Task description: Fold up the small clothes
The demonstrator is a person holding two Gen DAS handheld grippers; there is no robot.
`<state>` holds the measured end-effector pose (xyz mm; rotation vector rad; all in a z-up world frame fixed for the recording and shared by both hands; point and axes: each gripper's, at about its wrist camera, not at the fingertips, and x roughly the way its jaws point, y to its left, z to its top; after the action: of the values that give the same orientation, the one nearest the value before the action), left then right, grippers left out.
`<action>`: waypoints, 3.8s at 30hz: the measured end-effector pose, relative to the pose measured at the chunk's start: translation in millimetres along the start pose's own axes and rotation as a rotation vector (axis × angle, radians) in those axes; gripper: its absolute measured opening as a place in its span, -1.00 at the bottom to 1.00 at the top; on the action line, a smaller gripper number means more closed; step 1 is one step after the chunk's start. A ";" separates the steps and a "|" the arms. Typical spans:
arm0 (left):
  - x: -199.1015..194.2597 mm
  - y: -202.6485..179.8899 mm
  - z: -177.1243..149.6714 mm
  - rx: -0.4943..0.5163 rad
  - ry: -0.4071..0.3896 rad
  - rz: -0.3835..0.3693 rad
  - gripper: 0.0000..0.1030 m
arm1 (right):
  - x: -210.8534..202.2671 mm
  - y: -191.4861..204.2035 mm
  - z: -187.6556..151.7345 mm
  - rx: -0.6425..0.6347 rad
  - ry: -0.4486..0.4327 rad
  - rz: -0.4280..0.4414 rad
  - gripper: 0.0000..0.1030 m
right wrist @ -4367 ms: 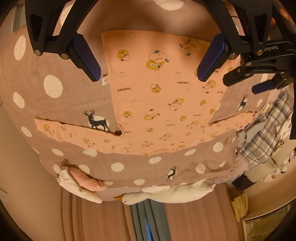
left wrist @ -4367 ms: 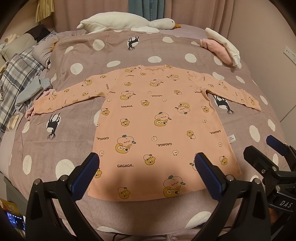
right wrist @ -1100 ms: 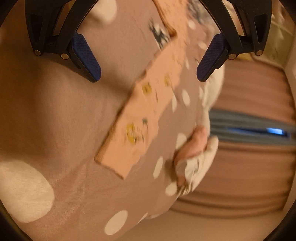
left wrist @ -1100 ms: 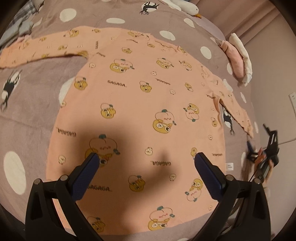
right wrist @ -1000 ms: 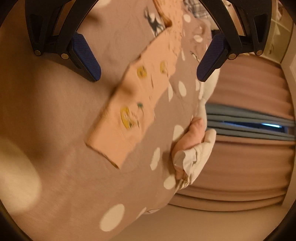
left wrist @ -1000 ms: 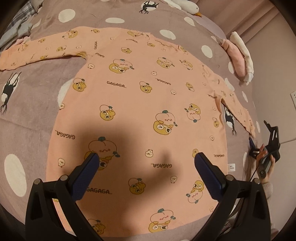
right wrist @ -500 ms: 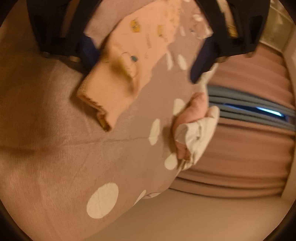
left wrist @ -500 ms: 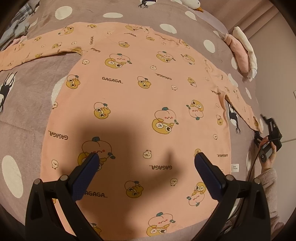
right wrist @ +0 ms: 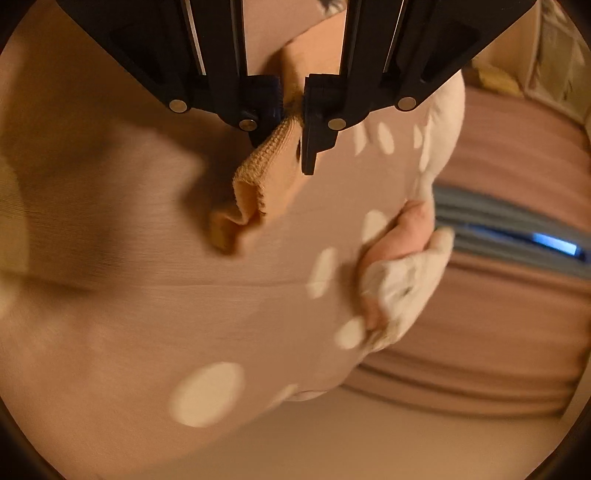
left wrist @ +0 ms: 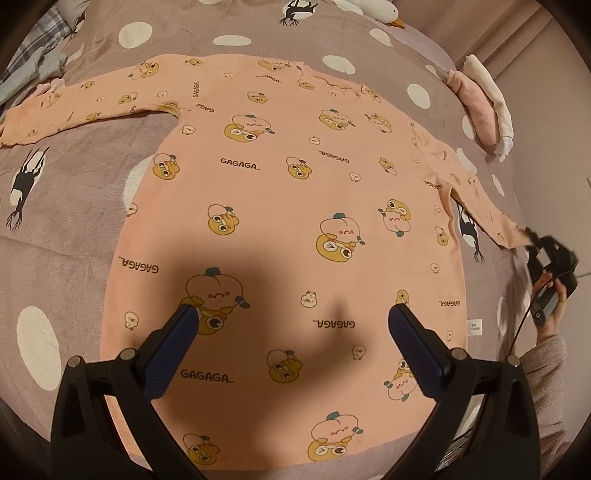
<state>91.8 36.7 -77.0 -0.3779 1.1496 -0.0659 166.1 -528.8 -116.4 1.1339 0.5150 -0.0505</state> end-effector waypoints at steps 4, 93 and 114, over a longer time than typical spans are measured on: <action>-6.4 8.4 -1.3 -0.014 -0.020 -0.008 0.99 | 1.6 67.4 -15.3 -0.192 0.052 0.008 -0.80; 75.0 71.3 149.0 -0.233 -0.070 -0.368 0.95 | 129.6 59.3 -179.9 0.230 0.364 0.262 0.14; 7.9 152.9 107.4 -0.310 -0.139 -0.295 0.98 | 138.8 115.9 -187.4 -0.184 0.433 0.179 0.29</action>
<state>170.1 205.6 -95.8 -0.8148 0.9600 -0.1178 254.0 -284.4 -135.5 1.0063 0.7822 0.3986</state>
